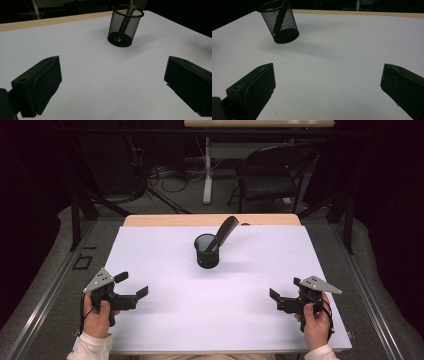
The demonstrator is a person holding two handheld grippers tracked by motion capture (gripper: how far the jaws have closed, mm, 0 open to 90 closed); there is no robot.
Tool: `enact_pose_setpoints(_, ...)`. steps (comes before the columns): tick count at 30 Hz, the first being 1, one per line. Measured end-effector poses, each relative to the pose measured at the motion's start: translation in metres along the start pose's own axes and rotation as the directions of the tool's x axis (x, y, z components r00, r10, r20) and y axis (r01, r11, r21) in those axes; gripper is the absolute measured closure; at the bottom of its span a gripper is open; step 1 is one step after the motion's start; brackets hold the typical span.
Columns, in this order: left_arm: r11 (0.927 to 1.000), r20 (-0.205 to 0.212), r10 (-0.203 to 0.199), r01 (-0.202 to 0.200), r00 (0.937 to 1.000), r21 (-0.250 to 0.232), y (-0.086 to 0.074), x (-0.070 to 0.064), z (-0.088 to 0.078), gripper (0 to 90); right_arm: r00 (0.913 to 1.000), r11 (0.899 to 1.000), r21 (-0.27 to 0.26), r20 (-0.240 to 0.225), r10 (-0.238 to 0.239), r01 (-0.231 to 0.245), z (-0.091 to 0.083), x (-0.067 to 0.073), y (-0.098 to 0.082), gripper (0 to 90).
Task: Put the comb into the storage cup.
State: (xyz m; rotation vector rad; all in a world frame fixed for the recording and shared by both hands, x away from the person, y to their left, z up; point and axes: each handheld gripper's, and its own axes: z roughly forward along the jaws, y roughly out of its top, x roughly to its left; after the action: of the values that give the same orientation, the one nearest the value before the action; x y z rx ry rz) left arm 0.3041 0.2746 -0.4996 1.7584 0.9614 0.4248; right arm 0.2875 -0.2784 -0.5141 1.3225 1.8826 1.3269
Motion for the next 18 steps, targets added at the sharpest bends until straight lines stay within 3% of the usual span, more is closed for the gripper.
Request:
enact_pose_setpoints(8, 0.9999, -0.012, -0.008, 0.008, 0.9999, -0.010, -0.007, 0.006, 0.002, 1.5, 0.9999, 1.000, -0.006, 0.001, 0.011, -0.011, 0.003, -0.004, -0.008, 0.0)
enact_pose_setpoints(18, 0.9999, -0.025, -0.006, 0.006, 0.9997, -0.016, -0.014, 0.010, 0.004, 1.5, 1.0000, 1.000, -0.012, 0.003, -0.009, 0.009, 0.004, -0.006, -0.015, 0.0)
